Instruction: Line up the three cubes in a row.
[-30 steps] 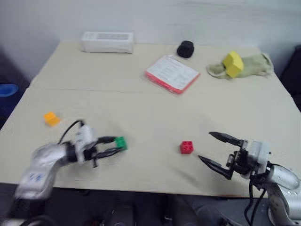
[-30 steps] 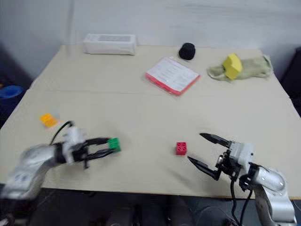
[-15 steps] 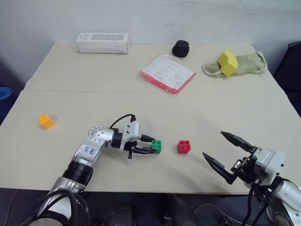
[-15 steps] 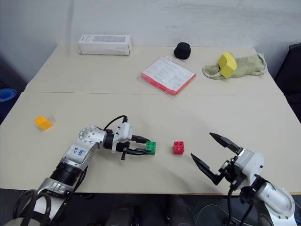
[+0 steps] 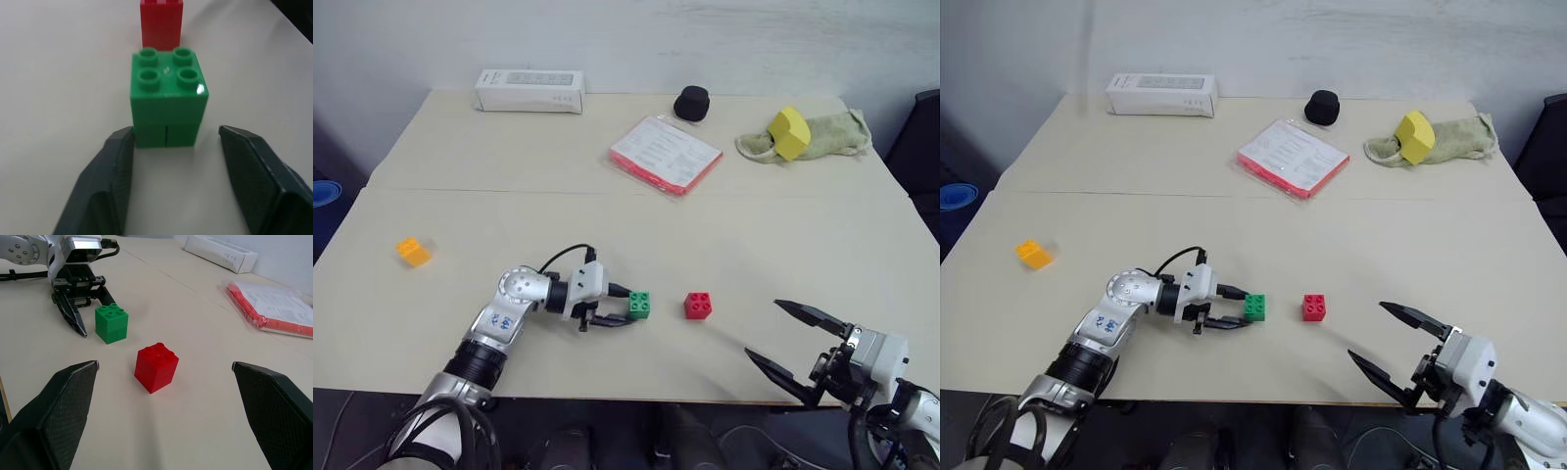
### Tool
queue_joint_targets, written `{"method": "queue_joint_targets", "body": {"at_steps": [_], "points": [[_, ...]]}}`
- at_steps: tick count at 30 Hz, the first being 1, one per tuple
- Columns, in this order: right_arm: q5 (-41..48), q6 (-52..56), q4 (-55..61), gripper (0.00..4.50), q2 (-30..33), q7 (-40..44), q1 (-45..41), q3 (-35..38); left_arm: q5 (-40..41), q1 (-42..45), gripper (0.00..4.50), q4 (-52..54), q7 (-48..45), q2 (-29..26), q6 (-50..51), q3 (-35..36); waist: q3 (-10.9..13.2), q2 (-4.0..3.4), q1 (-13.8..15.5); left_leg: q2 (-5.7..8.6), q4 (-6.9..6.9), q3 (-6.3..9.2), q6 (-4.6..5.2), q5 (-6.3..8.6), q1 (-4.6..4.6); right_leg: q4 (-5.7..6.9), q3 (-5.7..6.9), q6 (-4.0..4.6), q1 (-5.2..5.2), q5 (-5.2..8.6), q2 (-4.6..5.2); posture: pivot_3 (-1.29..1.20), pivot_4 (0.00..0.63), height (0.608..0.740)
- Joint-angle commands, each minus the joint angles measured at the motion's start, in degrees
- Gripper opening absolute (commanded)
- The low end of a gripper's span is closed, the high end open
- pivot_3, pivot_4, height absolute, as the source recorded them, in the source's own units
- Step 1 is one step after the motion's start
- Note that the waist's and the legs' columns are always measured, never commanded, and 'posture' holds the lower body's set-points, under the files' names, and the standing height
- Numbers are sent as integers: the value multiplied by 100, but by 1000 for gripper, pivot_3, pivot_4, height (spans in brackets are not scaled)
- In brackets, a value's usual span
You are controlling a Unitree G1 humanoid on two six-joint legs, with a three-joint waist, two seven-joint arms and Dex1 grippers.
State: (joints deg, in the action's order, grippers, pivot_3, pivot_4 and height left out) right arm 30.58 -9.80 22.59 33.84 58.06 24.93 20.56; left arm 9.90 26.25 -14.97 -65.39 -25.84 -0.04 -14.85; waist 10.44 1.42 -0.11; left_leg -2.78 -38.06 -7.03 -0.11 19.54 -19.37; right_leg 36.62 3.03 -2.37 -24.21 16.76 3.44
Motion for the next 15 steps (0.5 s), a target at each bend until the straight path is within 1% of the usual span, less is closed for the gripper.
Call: {"method": "queue_joint_targets", "body": {"at_steps": [1,2,3,6,8,10,11,13,15], "points": [[72,-129,-50,4500,170,288,-114,21,204,-67,3940,296,348,-9,-59,468,0,0,-1,1,0,0,1,0,0,0,0,0,0,0,2,0,150,740],[86,-82,-65,4500,192,309,-182,5,280,-199,4225,399,274,-131,-102,585,0,0,-12,1,0,0,1,0,0,0,-1,0,0,0,2,0,150,740],[102,-50,-79,4500,204,322,-228,3,337,-296,4225,484,217,-213,-118,664,0,0,-20,0,0,0,0,0,1,0,-1,0,0,0,1,0,150,740],[201,122,-136,4500,344,461,-423,-45,736,-1003,4225,1007,234,-607,101,1259,0,0,-75,-9,10,-1,-16,-1,8,5,-1,10,-2,6,-2,0,150,740],[237,172,-232,4500,397,581,-526,-62,876,-1585,4225,1342,278,-875,109,1629,1,0,-84,-12,10,1,-22,-3,8,9,2,15,-4,9,0,0,150,740],[265,159,-379,4500,425,687,-712,-117,991,-2426,4225,1720,446,-1077,44,2199,1,-1,-100,-12,10,2,-14,1,7,9,2,16,-6,10,3,0,150,740],[248,102,-459,4500,401,717,-865,-178,1099,-2865,4368,1862,733,-1008,-1,2656,1,-1,-119,-12,10,3,-13,2,8,10,2,17,-5,10,6,0,150,740],[269,104,-569,4500,343,727,-1143,-301,1313,-3493,4368,2000,1413,-706,-68,3476,1,-1,-149,-14,14,3,-8,6,8,8,0,19,-6,11,9,0,150,740],[350,288,-563,4500,348,750,-1318,-449,1387,-3917,4368,1959,1976,-378,-183,4049,1,0,-138,-13,14,7,-5,9,8,6,2,19,-6,11,11,0,150,740]]}}
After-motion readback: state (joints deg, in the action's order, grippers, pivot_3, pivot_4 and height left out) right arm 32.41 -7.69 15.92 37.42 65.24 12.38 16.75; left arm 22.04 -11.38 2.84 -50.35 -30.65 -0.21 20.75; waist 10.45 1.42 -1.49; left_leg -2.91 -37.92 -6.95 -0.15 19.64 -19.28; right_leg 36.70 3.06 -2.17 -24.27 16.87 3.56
